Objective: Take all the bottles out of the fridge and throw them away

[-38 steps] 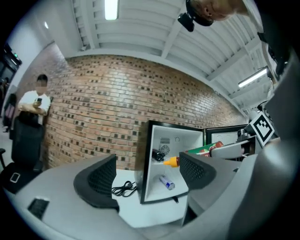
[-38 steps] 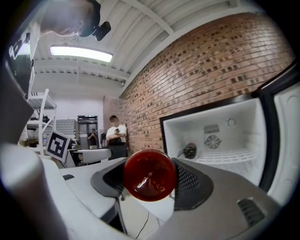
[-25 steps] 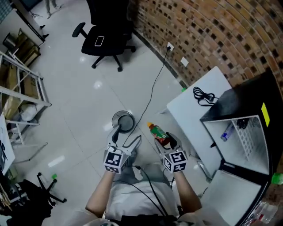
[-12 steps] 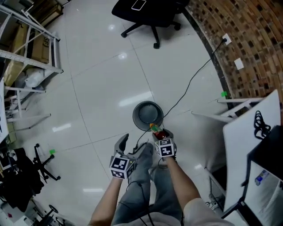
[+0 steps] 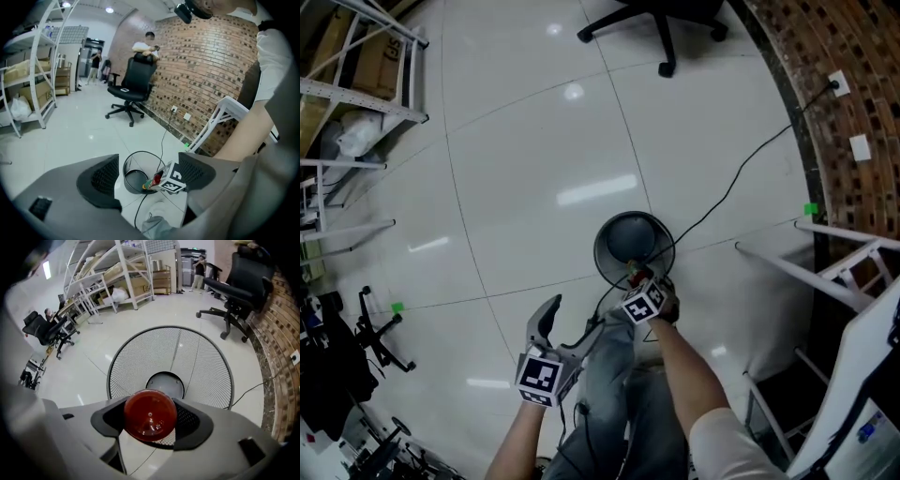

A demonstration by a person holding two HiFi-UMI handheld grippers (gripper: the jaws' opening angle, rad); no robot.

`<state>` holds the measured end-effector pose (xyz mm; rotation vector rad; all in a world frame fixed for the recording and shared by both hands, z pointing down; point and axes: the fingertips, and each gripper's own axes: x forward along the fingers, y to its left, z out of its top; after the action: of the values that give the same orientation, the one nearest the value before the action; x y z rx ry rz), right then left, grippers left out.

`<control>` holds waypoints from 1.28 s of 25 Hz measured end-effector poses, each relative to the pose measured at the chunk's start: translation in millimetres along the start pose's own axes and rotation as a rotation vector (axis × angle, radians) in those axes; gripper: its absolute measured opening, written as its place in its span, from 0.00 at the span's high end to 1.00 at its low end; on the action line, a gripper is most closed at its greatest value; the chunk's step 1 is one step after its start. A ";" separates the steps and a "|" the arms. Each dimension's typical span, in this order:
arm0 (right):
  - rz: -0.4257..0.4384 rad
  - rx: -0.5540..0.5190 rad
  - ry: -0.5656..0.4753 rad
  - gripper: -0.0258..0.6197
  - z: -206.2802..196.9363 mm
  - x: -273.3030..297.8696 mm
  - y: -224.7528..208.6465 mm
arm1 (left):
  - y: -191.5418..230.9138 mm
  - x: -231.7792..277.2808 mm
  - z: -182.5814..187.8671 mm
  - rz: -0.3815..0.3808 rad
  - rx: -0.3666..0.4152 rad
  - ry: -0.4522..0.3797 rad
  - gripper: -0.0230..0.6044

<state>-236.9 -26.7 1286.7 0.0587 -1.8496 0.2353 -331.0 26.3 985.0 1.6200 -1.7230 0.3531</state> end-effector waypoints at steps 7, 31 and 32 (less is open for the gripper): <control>-0.059 -0.028 0.057 0.52 2.7 28.5 -11.4 | 5.5 6.9 -0.1 0.021 -0.057 -0.006 0.32; -0.127 0.357 -0.493 0.38 71.7 -363.6 -48.4 | -127.1 -59.9 155.2 -0.183 0.127 -0.086 0.32; -0.145 0.378 -0.532 0.38 72.4 -394.3 -49.3 | -136.8 -68.9 169.1 -0.196 0.136 -0.100 0.32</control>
<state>-183.3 -120.4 897.5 0.5614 -2.2901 0.5026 -259.7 -54.6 784.0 1.9170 -1.6244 0.3041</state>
